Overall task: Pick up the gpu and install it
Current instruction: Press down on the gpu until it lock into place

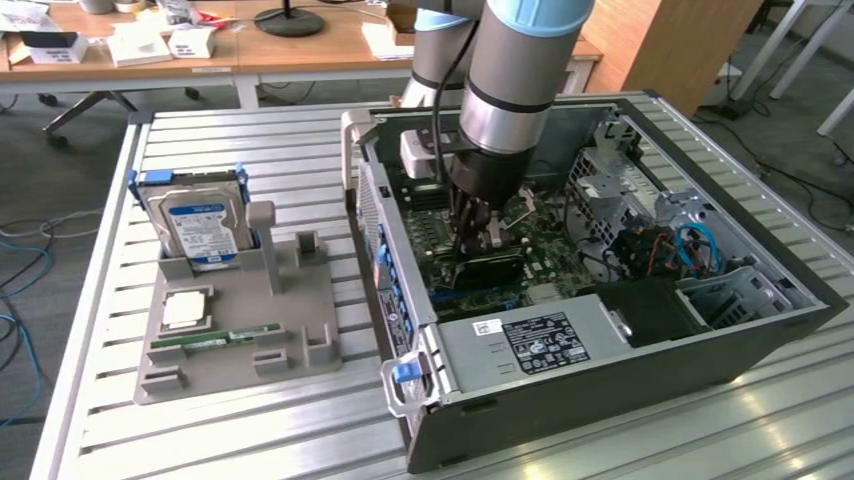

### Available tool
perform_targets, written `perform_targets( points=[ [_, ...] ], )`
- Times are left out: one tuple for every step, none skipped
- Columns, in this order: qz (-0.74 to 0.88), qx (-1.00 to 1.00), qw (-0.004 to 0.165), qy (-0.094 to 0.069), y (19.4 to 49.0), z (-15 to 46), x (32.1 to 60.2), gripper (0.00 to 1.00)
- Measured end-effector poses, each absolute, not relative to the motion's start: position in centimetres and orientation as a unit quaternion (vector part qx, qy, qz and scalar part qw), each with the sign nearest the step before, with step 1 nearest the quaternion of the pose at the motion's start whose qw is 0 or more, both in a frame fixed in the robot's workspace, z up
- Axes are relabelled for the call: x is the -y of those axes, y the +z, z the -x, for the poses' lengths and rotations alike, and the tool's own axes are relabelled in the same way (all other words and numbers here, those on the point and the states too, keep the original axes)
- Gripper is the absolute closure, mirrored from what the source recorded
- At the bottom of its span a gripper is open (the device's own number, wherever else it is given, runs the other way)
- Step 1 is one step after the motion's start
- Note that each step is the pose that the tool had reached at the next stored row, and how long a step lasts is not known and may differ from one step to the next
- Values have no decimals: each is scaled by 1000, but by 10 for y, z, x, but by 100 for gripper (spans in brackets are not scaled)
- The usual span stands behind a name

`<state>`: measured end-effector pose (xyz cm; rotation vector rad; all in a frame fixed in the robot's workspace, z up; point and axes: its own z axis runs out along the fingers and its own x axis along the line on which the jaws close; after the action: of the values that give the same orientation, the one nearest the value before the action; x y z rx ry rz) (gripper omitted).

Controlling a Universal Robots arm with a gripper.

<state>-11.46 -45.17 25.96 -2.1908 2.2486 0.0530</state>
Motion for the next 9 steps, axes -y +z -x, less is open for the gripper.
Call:
perform_targets(
  points=[
    [698,-716,1,17,260,115,452,89],
    [698,-716,2,17,261,115,452,89],
    [698,-716,2,17,262,114,451,89],
    [698,-716,3,17,263,114,451,89],
    [698,-716,1,17,266,114,452,89],
    [698,-716,1,17,268,114,452,89],
    [698,-716,1,17,270,114,452,89],
    [698,-716,1,17,272,115,452,89],
    [698,-716,1,17,274,115,452,89]
  ],
)
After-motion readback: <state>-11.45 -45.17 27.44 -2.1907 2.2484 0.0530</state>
